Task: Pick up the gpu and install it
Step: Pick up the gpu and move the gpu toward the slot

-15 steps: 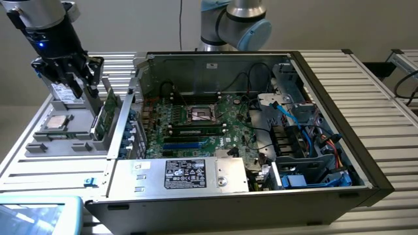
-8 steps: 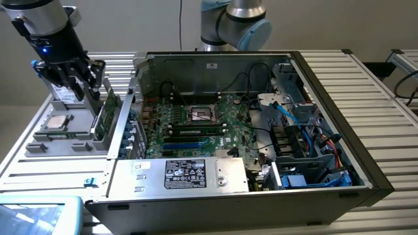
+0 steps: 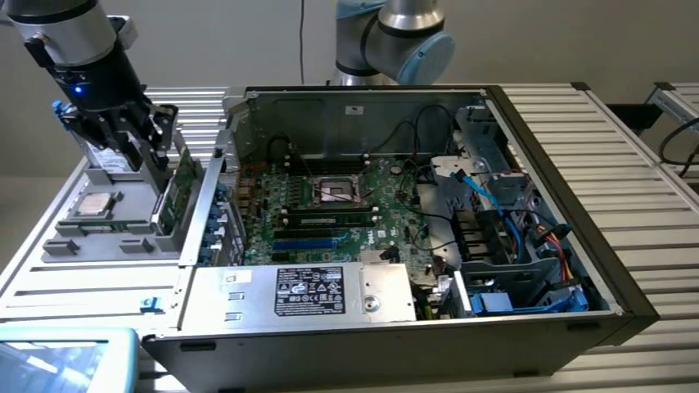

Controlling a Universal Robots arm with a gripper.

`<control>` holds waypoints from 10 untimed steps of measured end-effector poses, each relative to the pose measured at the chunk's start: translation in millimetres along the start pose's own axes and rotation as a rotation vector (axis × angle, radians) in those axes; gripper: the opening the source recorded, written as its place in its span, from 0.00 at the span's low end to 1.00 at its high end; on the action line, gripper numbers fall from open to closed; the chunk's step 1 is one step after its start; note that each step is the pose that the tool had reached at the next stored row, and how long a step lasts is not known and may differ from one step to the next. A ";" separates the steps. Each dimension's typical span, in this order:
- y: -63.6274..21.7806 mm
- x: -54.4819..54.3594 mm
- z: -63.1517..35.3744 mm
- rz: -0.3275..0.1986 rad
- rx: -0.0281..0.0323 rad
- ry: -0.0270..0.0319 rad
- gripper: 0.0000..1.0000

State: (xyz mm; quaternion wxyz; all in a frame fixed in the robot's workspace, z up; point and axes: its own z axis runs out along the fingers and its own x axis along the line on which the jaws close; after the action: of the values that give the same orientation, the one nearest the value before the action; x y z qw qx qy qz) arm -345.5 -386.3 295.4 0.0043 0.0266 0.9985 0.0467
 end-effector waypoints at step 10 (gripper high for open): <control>-1.4 -0.4 13.4 -0.038 -0.0011 -0.0091 0.44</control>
State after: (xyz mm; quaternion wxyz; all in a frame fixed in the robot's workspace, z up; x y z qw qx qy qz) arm -345.0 -386.4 281.9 0.0097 0.0078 0.9988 0.0471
